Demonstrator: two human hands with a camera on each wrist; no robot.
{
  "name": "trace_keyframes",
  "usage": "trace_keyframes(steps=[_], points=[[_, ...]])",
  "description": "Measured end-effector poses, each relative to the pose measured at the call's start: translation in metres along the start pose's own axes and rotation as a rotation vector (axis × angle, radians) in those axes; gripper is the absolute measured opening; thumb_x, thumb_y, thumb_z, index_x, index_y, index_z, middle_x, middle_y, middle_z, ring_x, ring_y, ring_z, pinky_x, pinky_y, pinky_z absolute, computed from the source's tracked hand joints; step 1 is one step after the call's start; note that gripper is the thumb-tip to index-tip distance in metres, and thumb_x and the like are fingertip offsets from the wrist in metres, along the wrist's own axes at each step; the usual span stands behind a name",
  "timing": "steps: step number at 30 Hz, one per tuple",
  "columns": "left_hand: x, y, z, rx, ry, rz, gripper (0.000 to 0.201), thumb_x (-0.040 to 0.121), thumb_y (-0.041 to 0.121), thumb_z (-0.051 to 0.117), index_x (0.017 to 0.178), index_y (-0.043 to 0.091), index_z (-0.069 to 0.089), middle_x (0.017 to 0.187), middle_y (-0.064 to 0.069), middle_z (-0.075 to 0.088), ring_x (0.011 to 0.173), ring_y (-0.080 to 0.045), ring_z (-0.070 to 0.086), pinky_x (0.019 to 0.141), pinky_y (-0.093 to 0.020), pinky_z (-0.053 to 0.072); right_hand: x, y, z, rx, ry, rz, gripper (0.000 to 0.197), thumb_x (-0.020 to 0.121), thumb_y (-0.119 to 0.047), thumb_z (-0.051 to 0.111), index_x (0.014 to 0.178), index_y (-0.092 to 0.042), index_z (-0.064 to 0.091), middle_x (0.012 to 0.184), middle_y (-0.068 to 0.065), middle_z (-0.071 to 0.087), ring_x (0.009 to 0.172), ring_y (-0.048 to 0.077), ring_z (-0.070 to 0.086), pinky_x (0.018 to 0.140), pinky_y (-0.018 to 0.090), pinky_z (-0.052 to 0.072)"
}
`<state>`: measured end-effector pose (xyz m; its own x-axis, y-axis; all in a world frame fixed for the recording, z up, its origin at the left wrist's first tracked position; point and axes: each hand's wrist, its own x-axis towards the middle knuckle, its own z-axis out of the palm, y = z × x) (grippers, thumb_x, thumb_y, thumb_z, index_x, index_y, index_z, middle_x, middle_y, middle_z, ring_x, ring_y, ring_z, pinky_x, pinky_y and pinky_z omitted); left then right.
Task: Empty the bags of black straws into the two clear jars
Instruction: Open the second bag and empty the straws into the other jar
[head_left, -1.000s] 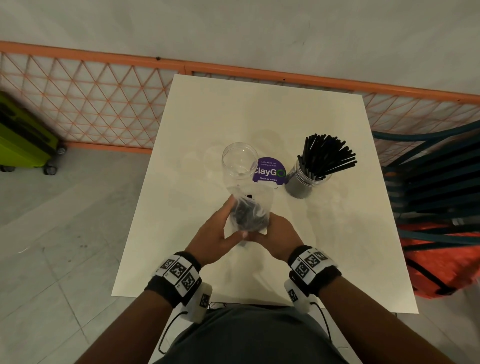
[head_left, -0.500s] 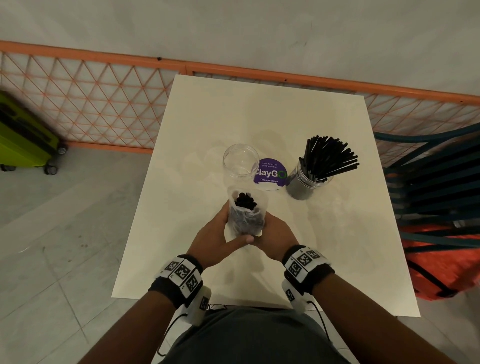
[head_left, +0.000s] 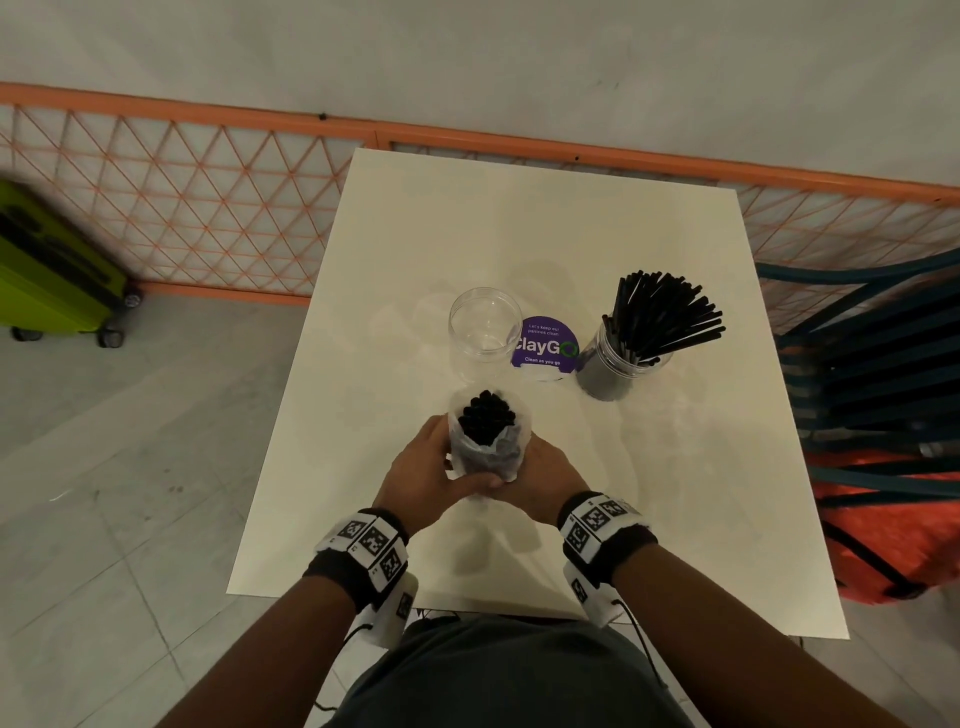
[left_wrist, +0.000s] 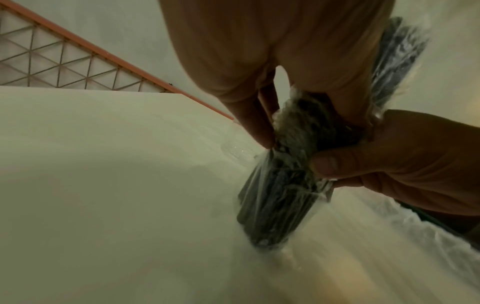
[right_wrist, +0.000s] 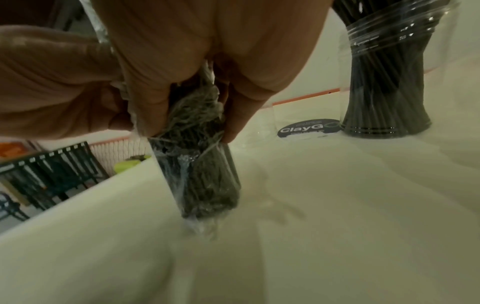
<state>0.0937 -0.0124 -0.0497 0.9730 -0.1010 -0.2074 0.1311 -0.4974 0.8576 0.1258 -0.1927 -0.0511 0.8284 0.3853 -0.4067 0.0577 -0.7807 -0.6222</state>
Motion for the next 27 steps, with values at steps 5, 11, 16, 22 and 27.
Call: trace_keyframes(steps=[5,11,16,22,27], points=[[0.0,-0.012,0.014,0.125,-0.064,-0.061,0.066,0.079,0.043,0.078,0.134,0.02,0.05,0.13,0.0,0.061,0.112,-0.019,0.061,0.087,-0.024,0.045,0.003,0.008,0.012,-0.005,0.047,0.057,0.075,0.073,-0.051,0.077,0.136,-0.024,0.047,0.125,0.0,0.061,0.114,0.022,0.056,0.088,0.023,0.041],[0.0,-0.014,0.02,0.13,-0.076,-0.118,0.068,0.078,0.036,0.081,0.134,0.018,0.048,0.131,-0.002,0.059,0.112,-0.024,0.06,0.084,-0.025,0.041,0.005,0.007,0.013,-0.13,0.006,0.066,0.08,0.071,-0.05,0.079,0.137,-0.023,0.043,0.125,0.003,0.048,0.112,0.023,0.052,0.091,0.029,0.043],[0.005,-0.017,0.024,0.121,-0.071,-0.113,0.066,0.079,0.035,0.08,0.134,0.017,0.049,0.131,-0.005,0.06,0.114,-0.024,0.059,0.085,-0.026,0.04,0.0,0.006,0.001,0.047,-0.089,0.073,0.088,0.073,-0.028,0.079,0.145,-0.023,0.03,0.129,0.003,0.056,0.107,0.024,0.058,0.09,0.032,0.047],[0.013,-0.024,0.031,0.244,-0.117,-0.043,0.071,0.069,0.056,0.069,0.131,0.025,0.051,0.125,-0.004,0.061,0.11,-0.027,0.059,0.089,-0.043,0.051,-0.006,0.001,-0.007,0.26,0.053,0.059,0.087,0.056,-0.057,0.081,0.133,-0.034,0.047,0.125,-0.012,0.059,0.111,0.007,0.056,0.093,0.028,0.044],[0.012,-0.028,0.04,0.42,-0.244,-0.043,0.105,0.058,0.069,0.075,0.146,0.027,0.036,0.144,-0.003,0.047,0.127,-0.029,0.047,0.103,-0.043,0.045,-0.001,-0.002,-0.005,0.253,0.082,0.157,0.066,0.066,-0.046,0.085,0.121,-0.025,0.056,0.099,-0.009,0.062,0.093,0.014,0.059,0.083,0.027,0.043]])
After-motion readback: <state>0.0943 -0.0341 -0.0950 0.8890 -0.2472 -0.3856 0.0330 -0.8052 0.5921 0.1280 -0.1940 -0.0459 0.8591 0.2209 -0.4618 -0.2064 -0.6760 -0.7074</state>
